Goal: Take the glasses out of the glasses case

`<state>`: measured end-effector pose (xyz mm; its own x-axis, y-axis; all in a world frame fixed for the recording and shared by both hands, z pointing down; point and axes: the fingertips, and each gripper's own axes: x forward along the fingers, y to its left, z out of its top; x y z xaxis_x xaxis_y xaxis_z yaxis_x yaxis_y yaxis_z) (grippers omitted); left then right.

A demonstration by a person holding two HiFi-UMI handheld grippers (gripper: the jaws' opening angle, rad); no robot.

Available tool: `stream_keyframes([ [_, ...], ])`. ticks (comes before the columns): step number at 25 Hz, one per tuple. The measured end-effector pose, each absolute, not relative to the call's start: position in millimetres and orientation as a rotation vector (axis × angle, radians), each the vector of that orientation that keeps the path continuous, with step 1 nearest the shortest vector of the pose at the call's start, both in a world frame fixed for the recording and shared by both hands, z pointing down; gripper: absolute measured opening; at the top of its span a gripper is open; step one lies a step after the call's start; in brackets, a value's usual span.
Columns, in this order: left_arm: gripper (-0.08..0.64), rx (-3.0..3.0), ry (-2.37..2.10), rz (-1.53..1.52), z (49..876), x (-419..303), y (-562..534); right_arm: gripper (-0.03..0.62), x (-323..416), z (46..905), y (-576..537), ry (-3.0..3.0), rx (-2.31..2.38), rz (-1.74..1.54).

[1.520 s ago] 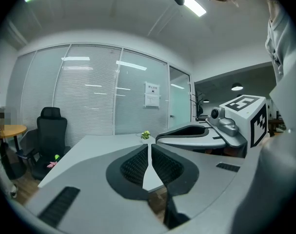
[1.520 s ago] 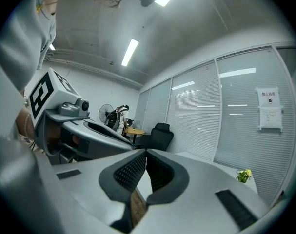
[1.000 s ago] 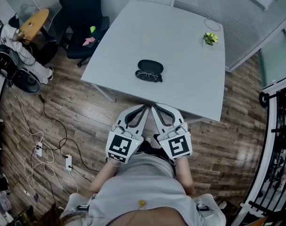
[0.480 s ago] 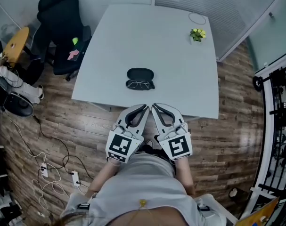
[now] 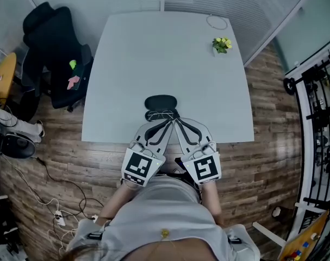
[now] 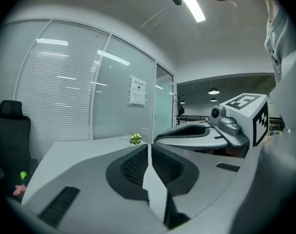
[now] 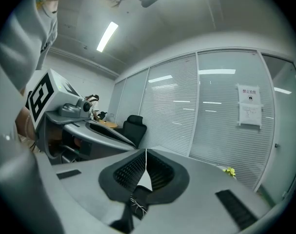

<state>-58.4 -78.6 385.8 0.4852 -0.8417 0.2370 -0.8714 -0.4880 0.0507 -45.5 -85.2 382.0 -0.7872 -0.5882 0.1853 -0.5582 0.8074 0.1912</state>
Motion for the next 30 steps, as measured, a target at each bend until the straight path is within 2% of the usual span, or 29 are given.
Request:
stream_keyframes([
  [10,0.043,2.630,-1.394,0.273,387.5,-91.1,-120.2,0.018,-75.1,383.1,-122.0,-2.686,1.020,-0.180],
  [30,0.043,2.663,-1.222,0.342,419.4,-115.0,-134.8,0.020,-88.7,409.8,-138.8,-2.612,1.148,-0.082],
])
